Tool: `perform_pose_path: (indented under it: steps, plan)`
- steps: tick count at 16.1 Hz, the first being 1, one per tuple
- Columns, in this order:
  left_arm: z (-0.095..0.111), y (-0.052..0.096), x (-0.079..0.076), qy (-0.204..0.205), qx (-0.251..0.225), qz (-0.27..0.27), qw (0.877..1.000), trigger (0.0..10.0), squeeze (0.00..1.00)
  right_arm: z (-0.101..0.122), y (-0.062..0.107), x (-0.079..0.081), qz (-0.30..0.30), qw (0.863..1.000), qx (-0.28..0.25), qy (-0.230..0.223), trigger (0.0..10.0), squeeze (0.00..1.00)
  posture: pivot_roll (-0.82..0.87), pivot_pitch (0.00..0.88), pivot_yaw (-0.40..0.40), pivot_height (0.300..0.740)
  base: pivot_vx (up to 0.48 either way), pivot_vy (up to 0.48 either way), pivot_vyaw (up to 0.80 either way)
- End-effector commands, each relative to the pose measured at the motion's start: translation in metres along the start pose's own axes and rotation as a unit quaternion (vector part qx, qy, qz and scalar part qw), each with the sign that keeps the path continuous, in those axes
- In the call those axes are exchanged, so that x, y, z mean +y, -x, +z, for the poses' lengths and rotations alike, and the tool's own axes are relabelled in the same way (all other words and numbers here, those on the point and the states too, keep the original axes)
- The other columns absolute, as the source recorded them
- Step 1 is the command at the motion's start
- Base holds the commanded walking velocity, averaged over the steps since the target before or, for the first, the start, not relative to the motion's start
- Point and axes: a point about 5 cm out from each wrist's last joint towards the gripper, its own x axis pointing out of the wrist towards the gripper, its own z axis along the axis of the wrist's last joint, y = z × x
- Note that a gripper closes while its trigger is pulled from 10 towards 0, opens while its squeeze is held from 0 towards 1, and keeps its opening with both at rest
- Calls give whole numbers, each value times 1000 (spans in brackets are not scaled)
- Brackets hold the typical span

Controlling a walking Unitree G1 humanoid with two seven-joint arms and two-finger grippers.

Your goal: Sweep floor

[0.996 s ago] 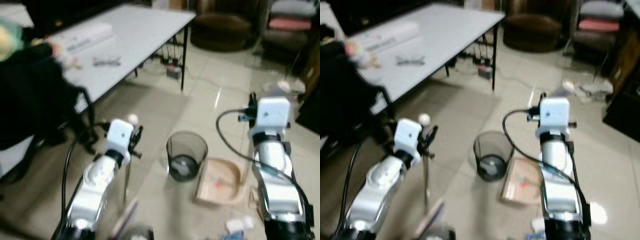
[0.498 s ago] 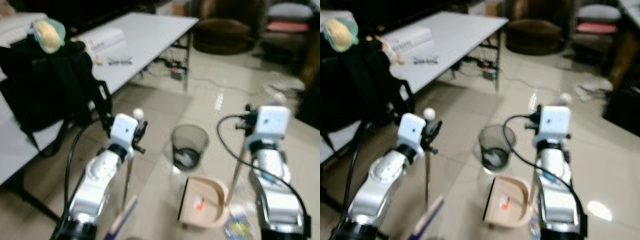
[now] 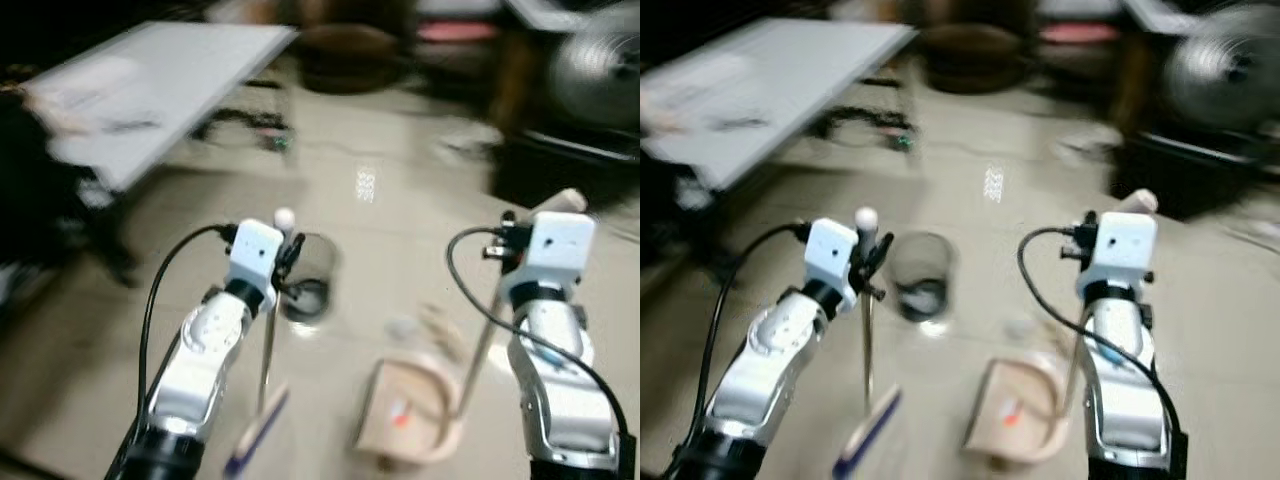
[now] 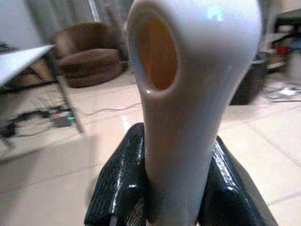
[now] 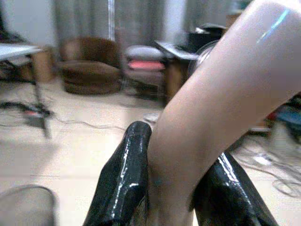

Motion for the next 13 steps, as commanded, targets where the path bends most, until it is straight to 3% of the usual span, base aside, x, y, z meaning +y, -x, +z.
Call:
perform_pose_path:
  steps: [1,6,9,13]
  plan:
    - [5,-1,4,-10,-8,6,1000,10000,0,10,-1,3,5,1000,-18,-6,10000,0,-65,20,63,740,0,-401,0]
    - [5,-1,4,-14,-7,8,1000,10000,0,9,-2,2,-1,1000,-14,-4,10000,0,-64,22,61,740,0,-389,0]
    - [9,-1,10,-4,-21,35,999,10000,0,1,-2,5,4,999,16,-28,10000,0,-63,25,58,740,0,0,0]
    - [19,-2,18,-6,-53,59,997,10000,0,2,-2,11,14,998,18,-51,10000,0,-63,30,56,740,0,0,0]
